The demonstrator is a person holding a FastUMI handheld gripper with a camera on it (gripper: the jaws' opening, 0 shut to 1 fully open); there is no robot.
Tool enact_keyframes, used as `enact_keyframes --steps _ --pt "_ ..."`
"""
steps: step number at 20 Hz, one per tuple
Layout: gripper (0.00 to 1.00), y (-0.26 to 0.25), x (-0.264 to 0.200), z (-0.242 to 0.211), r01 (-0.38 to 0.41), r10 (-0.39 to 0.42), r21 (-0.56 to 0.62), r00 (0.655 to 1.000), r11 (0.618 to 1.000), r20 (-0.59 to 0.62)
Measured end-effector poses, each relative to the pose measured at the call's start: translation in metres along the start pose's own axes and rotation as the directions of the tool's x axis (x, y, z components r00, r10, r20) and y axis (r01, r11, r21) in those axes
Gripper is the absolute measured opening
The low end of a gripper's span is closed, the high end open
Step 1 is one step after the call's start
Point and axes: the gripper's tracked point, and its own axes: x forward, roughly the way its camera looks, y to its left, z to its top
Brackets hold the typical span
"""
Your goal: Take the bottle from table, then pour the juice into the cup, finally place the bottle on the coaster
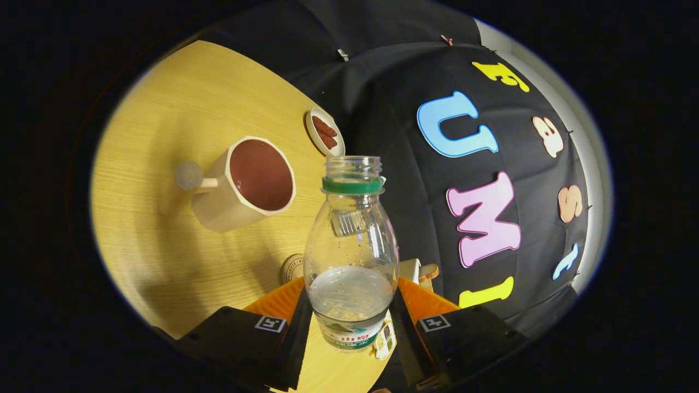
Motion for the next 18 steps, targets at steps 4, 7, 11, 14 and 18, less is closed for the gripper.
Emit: enact_keyframes --steps 4,7,11,14,18 --pt "0.73 -0.003 0.010 -0.003 0.006 -0.007 -0.030 0.999 1.000 -0.031" --pt "0.73 -0.005 0.016 -0.004 0.010 -0.013 -0.074 0.999 0.997 -0.047" --pt "0.73 -0.001 0.023 -0.007 -0.003 -0.005 -0.126 0.998 0.992 -0.061" --pt "0.73 0.008 0.028 -0.005 -0.030 0.020 -0.160 0.998 0.987 -0.062" --pt "0.72 0.020 0.033 -0.003 -0.059 0.048 -0.215 0.997 0.975 -0.055"
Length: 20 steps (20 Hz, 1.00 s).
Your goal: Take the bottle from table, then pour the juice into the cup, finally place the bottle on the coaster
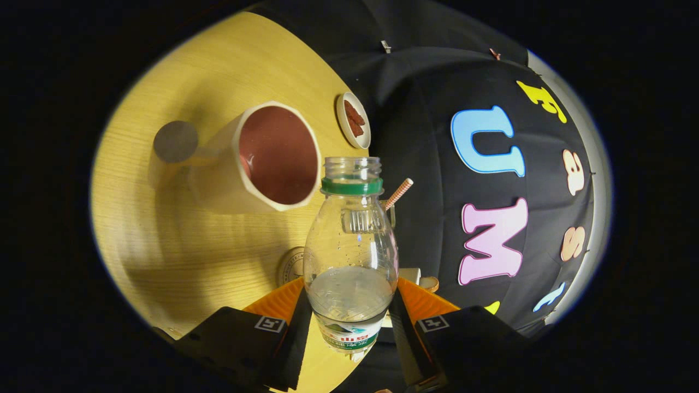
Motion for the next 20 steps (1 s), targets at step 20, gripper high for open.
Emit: enact_keyframes --steps 20 --pt "0.72 -0.011 0.020 0.009 0.018 -0.013 -0.248 1.000 0.969 0.023"
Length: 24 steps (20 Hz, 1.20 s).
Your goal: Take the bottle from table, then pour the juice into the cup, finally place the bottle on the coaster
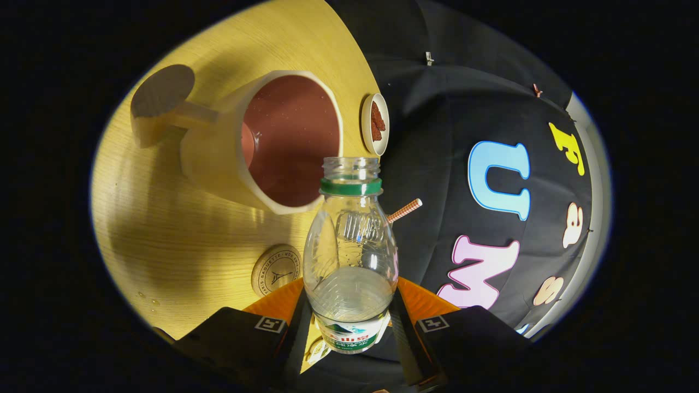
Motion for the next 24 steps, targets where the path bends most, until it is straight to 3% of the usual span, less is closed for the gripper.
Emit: enact_keyframes --steps 24 --pt "0.72 -0.023 0.002 0.015 0.043 -0.022 -0.234 0.995 0.971 0.094"
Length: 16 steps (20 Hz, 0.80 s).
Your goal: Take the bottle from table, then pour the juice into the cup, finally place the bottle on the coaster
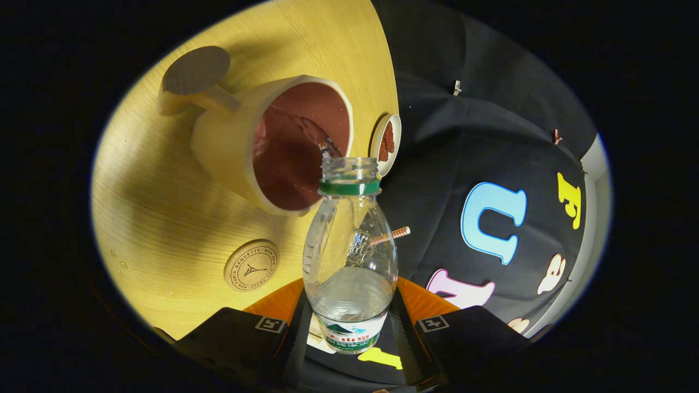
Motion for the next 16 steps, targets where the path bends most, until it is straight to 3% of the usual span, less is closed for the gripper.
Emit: enact_keyframes --steps 16 --pt "0.72 -0.011 -0.002 -0.005 0.029 -0.025 -0.117 0.999 0.993 0.037"
